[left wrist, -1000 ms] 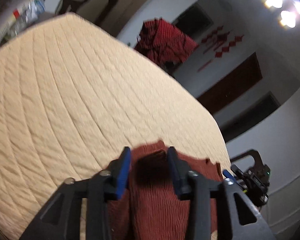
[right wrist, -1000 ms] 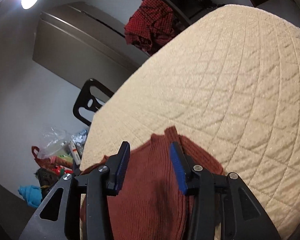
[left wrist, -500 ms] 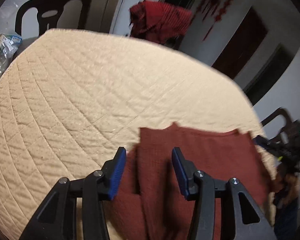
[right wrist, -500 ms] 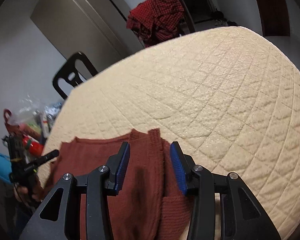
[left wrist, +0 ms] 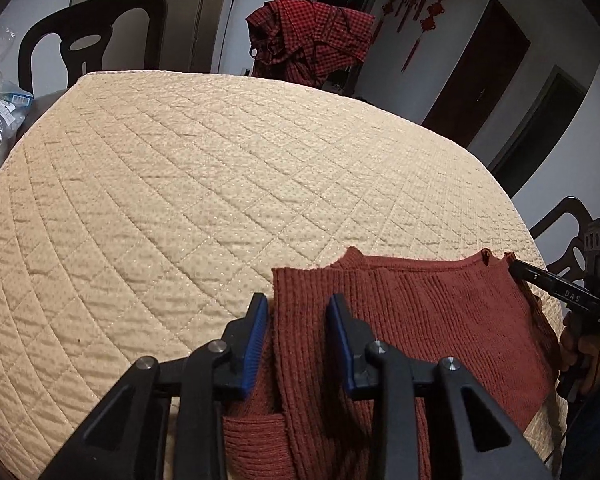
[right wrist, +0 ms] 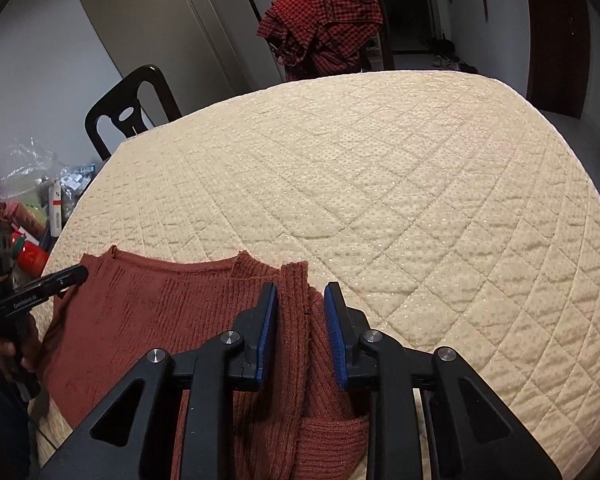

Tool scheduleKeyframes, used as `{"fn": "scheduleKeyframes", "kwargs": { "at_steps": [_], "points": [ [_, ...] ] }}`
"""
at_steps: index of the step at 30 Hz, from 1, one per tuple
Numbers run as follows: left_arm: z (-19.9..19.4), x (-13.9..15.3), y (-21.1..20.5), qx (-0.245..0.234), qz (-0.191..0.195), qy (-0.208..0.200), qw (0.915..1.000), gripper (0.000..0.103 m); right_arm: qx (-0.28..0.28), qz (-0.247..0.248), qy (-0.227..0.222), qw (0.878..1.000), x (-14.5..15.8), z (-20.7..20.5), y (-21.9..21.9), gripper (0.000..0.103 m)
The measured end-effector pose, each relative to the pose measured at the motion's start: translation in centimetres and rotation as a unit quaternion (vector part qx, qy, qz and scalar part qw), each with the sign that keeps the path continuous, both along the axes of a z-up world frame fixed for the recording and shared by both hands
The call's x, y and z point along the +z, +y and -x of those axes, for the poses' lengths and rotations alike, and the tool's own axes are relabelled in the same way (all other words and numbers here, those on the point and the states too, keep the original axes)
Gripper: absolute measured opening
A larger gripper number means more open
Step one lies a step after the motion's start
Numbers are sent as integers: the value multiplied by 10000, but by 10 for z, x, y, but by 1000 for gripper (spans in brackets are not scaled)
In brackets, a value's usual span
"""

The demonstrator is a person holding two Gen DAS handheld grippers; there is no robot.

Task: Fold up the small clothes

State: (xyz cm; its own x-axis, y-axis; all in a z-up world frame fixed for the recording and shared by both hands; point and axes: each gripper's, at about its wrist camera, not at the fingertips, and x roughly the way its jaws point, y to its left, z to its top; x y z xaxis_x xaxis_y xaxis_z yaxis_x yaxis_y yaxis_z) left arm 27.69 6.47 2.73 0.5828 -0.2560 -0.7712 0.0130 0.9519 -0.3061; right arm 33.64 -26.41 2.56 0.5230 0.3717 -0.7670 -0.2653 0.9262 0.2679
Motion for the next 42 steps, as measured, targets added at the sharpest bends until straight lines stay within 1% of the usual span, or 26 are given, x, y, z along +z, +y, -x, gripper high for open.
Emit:
{"fn": "scheduleKeyframes", "kwargs": {
  "at_steps": [6, 8, 9, 10, 11, 13, 15, 17, 19, 21, 23, 25, 28, 30, 34, 36, 37, 39, 42],
  "points": [
    [-8, -3, 0, -32, 36, 43, 10000, 34, 43, 8, -102, 9999, 3, -3, 3, 25],
    [-10, -4, 0, -41, 24, 33, 10000, 33, 171, 50, -136, 9997, 3, -2, 6, 25],
    [-10, -4, 0, -43, 8, 24, 10000, 29, 244, 135, -195, 9994, 4, -1, 10, 15],
    [-10, -4, 0, -56, 8, 23, 10000, 23, 278, 181, -224, 9992, 5, -1, 12, 6],
    [-9, -4, -1, -73, 17, -3, 10000, 15, 302, 196, -244, 9991, 5, -1, 13, 5],
    [-6, 1, -4, -110, -30, -130, 9999, 9, 270, 168, -379, 9988, 9, 1, 13, 5],
    [-3, 7, -5, -123, -53, -304, 9994, 7, 201, 74, -517, 9984, 16, 2, 9, 5],
    [-3, 12, -3, -64, -18, -409, 9991, 7, 122, -34, -595, 9981, 21, 1, 5, 5],
    [-7, 13, 0, -25, 17, -415, 9991, 7, 36, -62, -595, 9982, 21, -4, 2, 5],
    [-15, 8, 0, -2, -52, -327, 9995, 7, 17, -45, -513, 9987, 15, -10, 3, 5],
    [-20, -3, 0, 28, -113, -177, 9998, 8, -36, 49, -328, 9994, 2, -18, 2, 5],
    [-20, -6, 3, 63, -17, -202, 9998, 8, -66, 38, -137, 9999, -9, -22, -1, 5],
    [-16, -3, 8, 126, 67, -186, 9997, 10, -231, -134, -173, 9995, -6, -15, -8, 9],
    [-9, 2, 8, 123, 2, -245, 9996, 10, -329, -110, -251, 9991, 4, -6, -11, 19],
    [16, 20, 7, 106, -272, -495, 9983, 10, -177, -146, -638, 9977, 34, 32, -10, 21],
    [33, 28, 6, 90, -390, -583, 9975, 10, -47, -115, -767, 9970, 42, 54, -6, 21],
    [44, 32, 4, 40, -385, -620, 9973, 10, 44, -87, -786, 9969, 44, 69, -2, 21],
    [70, 36, 1, -114, -252, -679, 9973, 10, 165, 43, -781, 9968, 39, 97, 5, 21],
    [105, 32, -8, -379, -38, -661, 9971, 10, 194, 66, -595, 9980, 24, 125, 8, 21]
  ]
}}
